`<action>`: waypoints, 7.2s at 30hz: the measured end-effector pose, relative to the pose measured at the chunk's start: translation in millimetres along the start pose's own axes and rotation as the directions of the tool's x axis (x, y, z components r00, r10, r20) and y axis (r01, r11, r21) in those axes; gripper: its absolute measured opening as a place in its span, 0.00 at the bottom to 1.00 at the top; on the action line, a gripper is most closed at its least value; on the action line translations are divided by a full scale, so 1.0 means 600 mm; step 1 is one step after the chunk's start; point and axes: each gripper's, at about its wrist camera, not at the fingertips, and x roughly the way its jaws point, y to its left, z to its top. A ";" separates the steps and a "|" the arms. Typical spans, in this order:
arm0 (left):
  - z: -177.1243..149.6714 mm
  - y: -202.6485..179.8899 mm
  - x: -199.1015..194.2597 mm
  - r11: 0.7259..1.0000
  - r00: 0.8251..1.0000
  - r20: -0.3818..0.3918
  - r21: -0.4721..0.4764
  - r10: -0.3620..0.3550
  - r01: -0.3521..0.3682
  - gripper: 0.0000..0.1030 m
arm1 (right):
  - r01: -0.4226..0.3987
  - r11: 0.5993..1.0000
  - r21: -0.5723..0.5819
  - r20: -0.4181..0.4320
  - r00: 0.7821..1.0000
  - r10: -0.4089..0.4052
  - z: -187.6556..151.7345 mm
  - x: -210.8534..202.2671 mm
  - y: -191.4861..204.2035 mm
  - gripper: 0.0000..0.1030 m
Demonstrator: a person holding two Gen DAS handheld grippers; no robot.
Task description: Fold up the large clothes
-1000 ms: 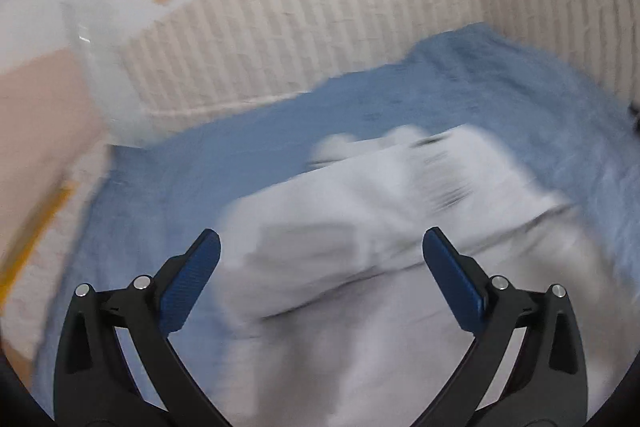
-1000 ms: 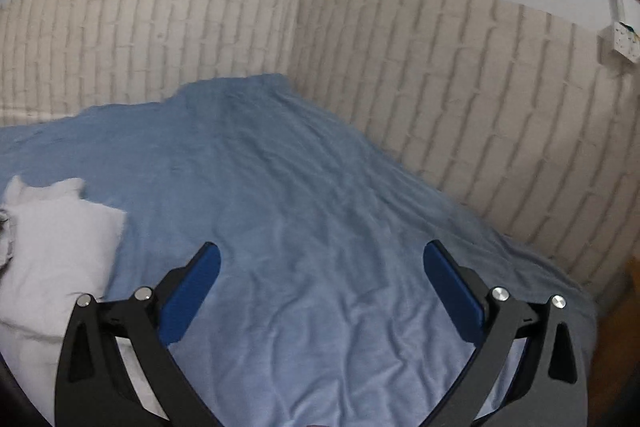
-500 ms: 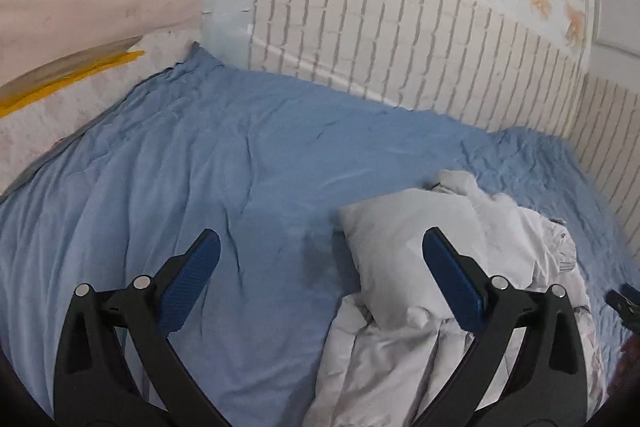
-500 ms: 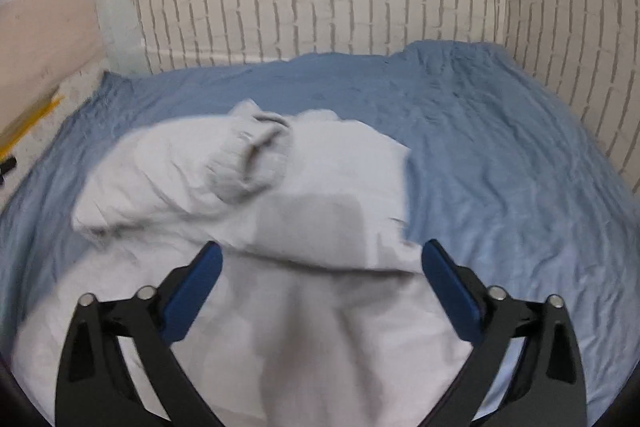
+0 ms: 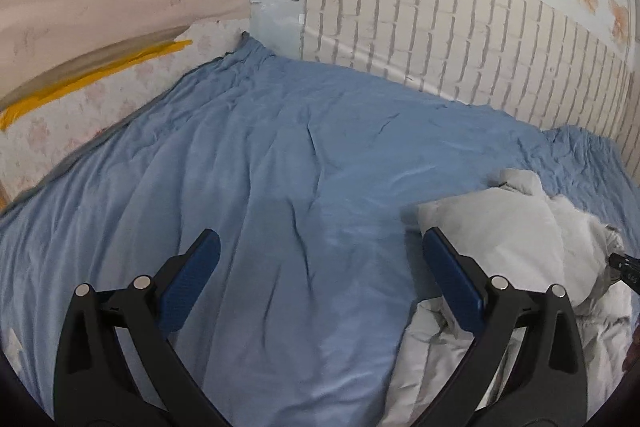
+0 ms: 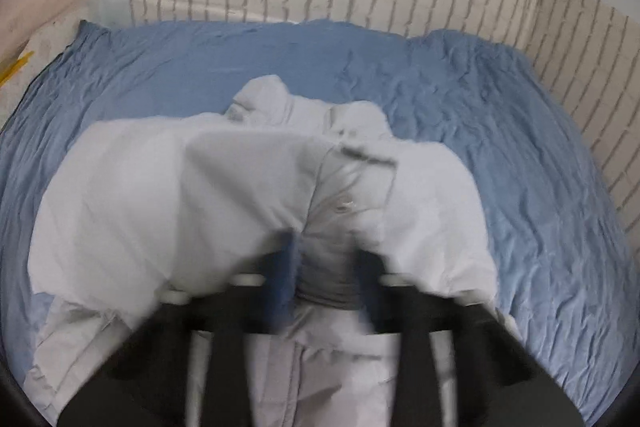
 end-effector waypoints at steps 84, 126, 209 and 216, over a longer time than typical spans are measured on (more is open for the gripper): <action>-0.029 -0.030 0.064 0.993 0.988 -0.125 -0.079 -0.096 0.087 0.97 | 0.271 0.959 0.086 0.081 0.957 -0.278 0.010 0.103 0.031 0.98; -0.287 -0.054 -0.152 0.912 0.900 -0.432 0.344 -0.058 0.224 0.97 | -0.080 0.947 0.311 -0.325 0.927 0.185 -0.389 -0.147 -0.317 0.98; -0.041 -0.154 -0.085 0.929 0.951 -0.069 0.204 -0.303 0.310 0.47 | -0.294 0.872 0.392 0.231 0.949 0.216 -0.120 -0.118 -0.358 0.31; -0.040 -0.172 -0.078 0.932 0.948 -0.092 0.175 -0.304 0.316 0.56 | -0.375 0.812 0.447 0.322 0.915 0.246 -0.123 -0.171 -0.367 0.59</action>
